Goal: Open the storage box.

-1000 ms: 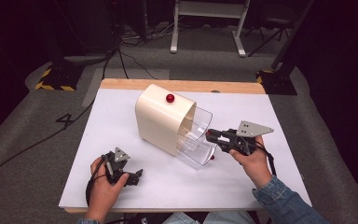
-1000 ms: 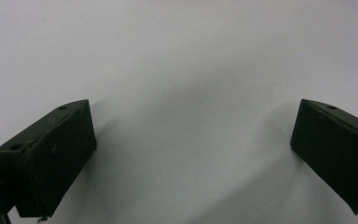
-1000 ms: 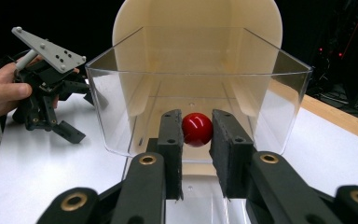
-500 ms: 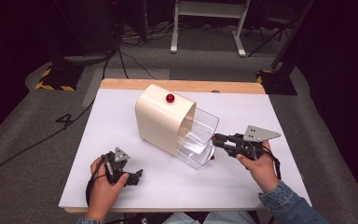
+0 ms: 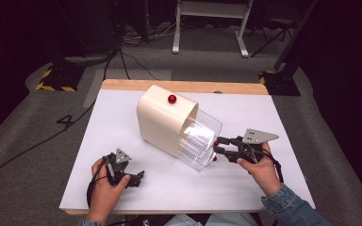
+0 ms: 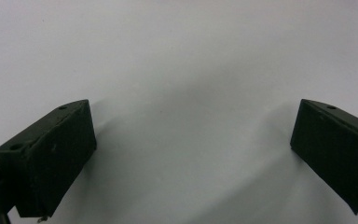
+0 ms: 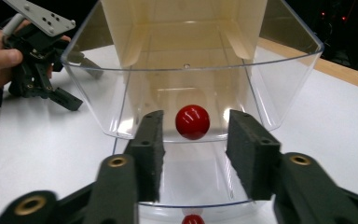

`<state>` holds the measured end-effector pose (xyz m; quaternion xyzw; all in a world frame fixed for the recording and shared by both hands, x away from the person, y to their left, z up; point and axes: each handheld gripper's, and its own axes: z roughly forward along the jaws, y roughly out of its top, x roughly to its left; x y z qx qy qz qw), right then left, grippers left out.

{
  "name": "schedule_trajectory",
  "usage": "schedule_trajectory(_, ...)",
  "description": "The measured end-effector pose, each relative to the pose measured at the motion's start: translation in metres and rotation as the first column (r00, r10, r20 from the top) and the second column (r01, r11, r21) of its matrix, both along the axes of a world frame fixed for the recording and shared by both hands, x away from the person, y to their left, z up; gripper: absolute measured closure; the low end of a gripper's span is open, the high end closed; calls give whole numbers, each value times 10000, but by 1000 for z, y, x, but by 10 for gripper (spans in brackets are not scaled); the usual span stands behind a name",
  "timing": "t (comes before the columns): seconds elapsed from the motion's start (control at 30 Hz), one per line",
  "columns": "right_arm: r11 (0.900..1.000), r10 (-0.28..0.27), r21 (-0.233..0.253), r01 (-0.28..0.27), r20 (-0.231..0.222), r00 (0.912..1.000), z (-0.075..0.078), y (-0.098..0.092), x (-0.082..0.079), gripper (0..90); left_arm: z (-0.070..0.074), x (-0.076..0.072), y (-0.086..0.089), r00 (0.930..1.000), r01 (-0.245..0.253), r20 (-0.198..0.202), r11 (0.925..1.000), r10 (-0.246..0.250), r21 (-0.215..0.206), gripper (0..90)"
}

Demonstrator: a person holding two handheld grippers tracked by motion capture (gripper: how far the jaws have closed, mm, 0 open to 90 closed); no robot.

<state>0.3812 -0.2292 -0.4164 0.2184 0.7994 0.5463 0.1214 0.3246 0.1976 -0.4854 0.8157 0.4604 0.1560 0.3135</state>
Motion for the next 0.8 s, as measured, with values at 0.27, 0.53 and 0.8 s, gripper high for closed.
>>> schedule_trajectory(0.27,9999,-114,-34,114,1,9999,1,-2,-1,469,0,0,0,10000,23,31,10000,-23,32,0)
schedule_trajectory(0.53,9993,-250,-278,253,100,9996,3,-12,-7,419,0,0,0,10000,16,67,10000,-16,42,0)
schedule_trajectory(0.8,9920,-823,-955,825,60,9966,8,-38,-17,383,0,-1,0,10000,13,77,10000,-14,32,0)
